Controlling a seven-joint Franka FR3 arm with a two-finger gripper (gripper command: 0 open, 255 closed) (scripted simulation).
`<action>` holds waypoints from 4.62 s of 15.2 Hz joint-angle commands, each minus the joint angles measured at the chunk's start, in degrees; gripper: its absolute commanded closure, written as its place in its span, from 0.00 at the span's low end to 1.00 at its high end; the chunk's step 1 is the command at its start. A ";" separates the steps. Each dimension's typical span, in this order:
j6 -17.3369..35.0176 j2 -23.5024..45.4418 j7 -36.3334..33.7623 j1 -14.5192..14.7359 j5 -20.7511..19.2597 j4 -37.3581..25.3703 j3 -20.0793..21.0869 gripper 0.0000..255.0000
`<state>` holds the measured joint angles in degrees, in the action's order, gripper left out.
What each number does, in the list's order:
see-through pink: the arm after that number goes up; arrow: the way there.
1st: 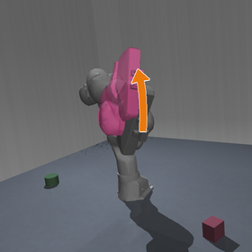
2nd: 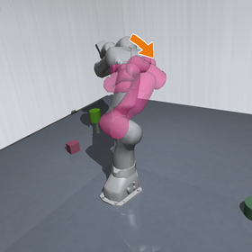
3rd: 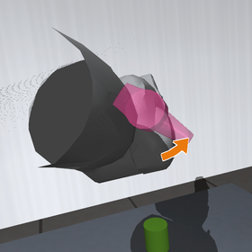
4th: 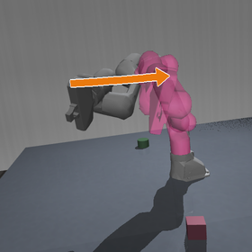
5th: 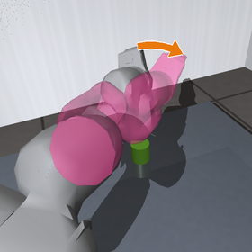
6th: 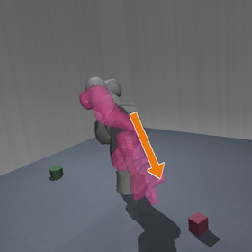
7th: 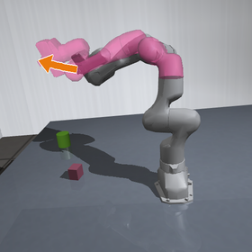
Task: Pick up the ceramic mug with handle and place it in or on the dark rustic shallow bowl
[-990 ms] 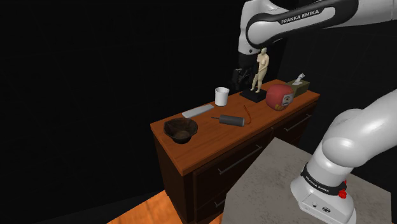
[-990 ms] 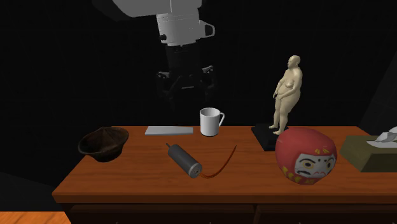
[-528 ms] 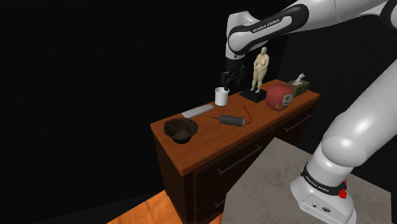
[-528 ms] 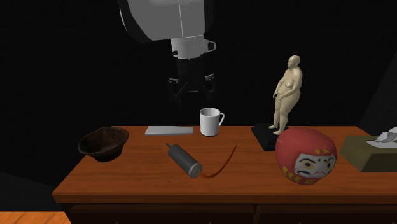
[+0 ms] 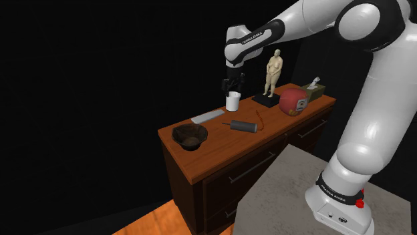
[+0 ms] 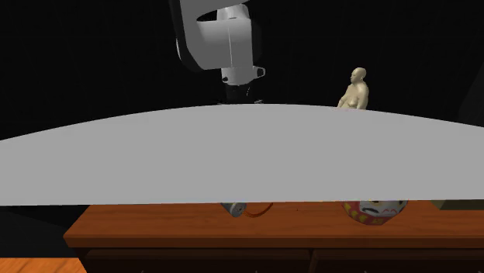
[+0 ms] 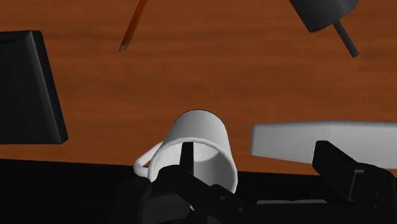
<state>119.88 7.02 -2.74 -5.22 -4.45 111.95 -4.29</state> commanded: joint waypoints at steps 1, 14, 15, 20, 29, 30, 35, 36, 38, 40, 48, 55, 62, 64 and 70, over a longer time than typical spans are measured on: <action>0.66 4.77 0.64 -0.41 0.68 -4.03 -0.20 0.00; 5.53 12.51 1.34 -1.37 1.47 -6.81 -0.15 0.00; 5.53 12.51 1.34 -1.38 1.46 -6.81 -0.14 0.00; 5.18 13.00 1.30 -1.42 1.51 -7.62 -0.05 1.00; 5.52 12.50 1.13 -2.08 1.15 -6.82 0.63 1.00; 4.86 12.14 1.10 -2.30 1.05 -7.11 0.87 1.00; 1.55 10.49 1.22 -2.52 0.97 -8.79 1.15 1.00; 0.88 10.19 1.25 -2.52 0.97 -9.16 1.16 1.00; -0.48 9.63 1.32 -2.53 0.98 -9.95 1.18 1.00; -1.84 9.10 1.39 -2.53 0.99 -10.79 1.20 1.00; -7.44 7.44 1.68 -2.59 1.02 -14.73 1.31 1.00; -12.52 6.59 1.97 -2.61 1.07 -18.97 1.36 1.00; -17.40 6.35 2.24 -2.63 1.13 -23.62 1.40 1.00; -17.12 4.52 -0.19 -1.13 0.82 -21.35 2.29 1.00; -16.96 0.35 -7.68 3.26 0.22 -16.52 5.29 1.00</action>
<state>103.11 7.92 -9.09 -2.68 -4.14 95.02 0.47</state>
